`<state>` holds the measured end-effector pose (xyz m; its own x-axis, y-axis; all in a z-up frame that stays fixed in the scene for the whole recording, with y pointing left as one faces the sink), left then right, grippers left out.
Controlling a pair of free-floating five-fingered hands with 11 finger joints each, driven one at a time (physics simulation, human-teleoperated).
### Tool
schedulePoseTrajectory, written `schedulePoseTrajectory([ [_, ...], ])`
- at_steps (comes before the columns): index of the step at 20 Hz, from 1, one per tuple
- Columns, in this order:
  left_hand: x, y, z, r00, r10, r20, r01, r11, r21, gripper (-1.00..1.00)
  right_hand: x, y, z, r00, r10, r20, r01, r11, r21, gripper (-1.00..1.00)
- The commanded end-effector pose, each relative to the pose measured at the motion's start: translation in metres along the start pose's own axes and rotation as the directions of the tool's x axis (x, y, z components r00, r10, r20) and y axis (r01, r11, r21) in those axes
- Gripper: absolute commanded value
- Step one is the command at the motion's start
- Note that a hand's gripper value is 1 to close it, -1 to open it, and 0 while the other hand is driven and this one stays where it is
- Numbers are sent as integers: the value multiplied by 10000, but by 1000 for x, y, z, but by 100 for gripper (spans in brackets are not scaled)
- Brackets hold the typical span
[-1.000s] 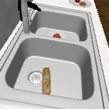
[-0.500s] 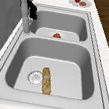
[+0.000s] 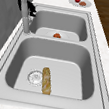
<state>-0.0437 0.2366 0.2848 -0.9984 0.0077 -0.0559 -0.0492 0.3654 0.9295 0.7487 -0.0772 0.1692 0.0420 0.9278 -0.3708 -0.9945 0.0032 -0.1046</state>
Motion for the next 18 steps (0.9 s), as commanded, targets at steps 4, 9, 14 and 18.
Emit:
schedulePoseTrajectory([
  [4,0,0,0,10000,0,0,0,10000,0,0,31,-10,21,9862,100,-1655,-71,9998,184,100],
  [9,0,0,0,10000,0,0,0,10000,0,0,58,-18,19,9198,737,-3854,-433,9953,872,100],
  [14,0,0,0,10000,0,0,0,10000,0,0,72,-20,17,8511,1176,-5117,-490,9881,1455,100],
  [18,0,0,0,10000,0,0,0,10000,0,0,72,-20,18,8493,1413,-5086,-672,9846,1613,100],
])
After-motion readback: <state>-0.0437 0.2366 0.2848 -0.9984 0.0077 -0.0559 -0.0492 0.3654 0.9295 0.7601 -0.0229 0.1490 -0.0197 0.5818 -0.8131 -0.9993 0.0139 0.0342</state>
